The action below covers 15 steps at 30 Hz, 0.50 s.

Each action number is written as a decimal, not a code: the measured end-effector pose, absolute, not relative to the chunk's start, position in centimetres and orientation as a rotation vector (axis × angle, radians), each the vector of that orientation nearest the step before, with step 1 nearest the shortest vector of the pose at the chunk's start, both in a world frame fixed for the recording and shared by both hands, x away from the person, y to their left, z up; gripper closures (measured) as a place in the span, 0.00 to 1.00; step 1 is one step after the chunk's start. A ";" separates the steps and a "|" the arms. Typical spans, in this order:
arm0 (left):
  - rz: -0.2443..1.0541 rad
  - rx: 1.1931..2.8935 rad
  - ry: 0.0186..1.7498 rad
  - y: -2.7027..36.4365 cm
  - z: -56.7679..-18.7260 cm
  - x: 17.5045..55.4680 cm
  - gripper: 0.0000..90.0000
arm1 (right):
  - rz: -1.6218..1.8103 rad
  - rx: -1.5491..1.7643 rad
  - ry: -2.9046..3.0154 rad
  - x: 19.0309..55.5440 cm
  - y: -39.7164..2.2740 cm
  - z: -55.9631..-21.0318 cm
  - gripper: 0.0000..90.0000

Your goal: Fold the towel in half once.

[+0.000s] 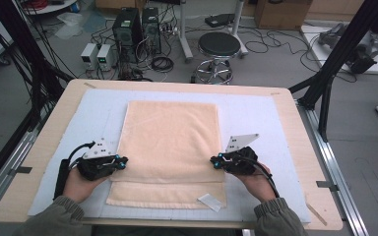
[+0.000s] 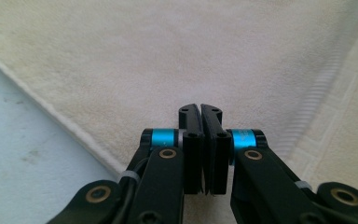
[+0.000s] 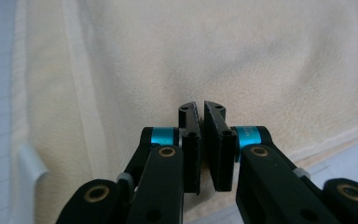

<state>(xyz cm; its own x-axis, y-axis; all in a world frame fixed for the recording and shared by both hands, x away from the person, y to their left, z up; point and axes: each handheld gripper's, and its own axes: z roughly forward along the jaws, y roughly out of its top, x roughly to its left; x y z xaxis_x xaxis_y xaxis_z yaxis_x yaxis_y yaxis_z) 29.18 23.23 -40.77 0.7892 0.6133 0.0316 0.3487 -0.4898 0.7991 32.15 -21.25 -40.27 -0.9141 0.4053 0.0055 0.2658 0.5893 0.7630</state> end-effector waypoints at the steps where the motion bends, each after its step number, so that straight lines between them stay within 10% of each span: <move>1: 0.402 2.124 0.705 23.3 -40.3 28.9 0.97 | 1.238 0.555 2.641 31.9 -21.3 -39.8 0.95; 8: 0.363 2.123 0.590 23.6 -36.4 25.4 0.96 | 1.242 0.433 2.653 28.8 -21.7 -36.1 0.94; 11: 0.353 2.149 0.598 23.6 -36.8 25.0 0.69 | 1.279 0.447 2.659 28.2 -22.4 -35.6 0.81; 15: 0.278 2.162 0.658 23.8 -39.2 25.6 0.66 | 1.240 0.469 2.727 28.3 -22.1 -37.7 0.76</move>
<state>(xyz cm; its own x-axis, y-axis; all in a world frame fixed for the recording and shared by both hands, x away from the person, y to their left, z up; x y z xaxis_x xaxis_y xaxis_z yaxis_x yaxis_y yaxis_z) 25.59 23.81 -39.23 0.8379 0.5451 -0.0287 0.3594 -0.5114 0.7806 28.29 -22.08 -37.69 -0.9462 0.3222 0.0280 0.2328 0.6185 0.7505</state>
